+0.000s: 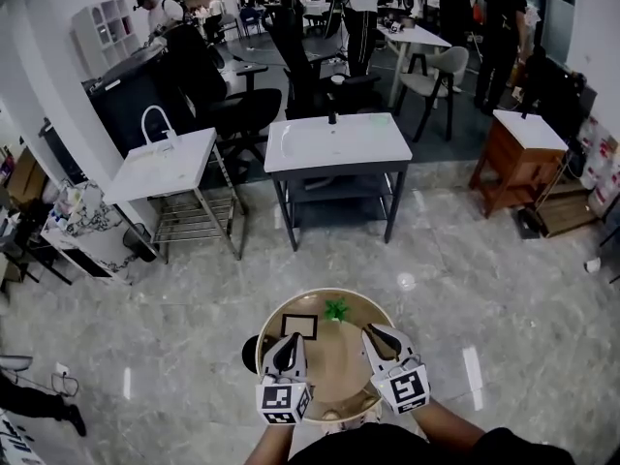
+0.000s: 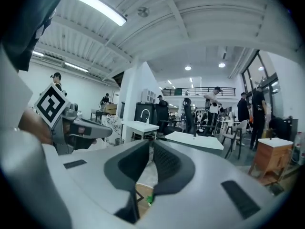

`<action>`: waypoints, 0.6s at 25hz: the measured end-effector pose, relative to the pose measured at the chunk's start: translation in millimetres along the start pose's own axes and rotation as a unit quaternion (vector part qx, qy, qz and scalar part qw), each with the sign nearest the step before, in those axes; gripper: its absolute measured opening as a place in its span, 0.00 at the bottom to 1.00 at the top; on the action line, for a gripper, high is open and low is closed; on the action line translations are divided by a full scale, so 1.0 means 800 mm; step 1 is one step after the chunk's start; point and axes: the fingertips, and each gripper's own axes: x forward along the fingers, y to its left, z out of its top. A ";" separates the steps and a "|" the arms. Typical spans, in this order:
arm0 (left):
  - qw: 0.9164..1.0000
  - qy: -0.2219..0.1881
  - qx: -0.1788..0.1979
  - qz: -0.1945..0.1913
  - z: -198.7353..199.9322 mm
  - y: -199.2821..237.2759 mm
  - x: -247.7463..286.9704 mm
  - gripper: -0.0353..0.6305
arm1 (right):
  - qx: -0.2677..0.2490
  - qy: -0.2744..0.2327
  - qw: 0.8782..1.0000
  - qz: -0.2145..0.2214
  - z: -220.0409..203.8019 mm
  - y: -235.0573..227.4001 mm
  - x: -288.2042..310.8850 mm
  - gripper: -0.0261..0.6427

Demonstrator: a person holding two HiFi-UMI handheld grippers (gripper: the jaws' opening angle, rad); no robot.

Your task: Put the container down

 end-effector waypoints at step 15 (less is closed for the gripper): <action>1.000 -0.015 0.004 -0.007 0.016 -0.024 -0.013 0.04 | -0.020 -0.039 0.999 0.001 0.048 -0.004 -0.012 0.04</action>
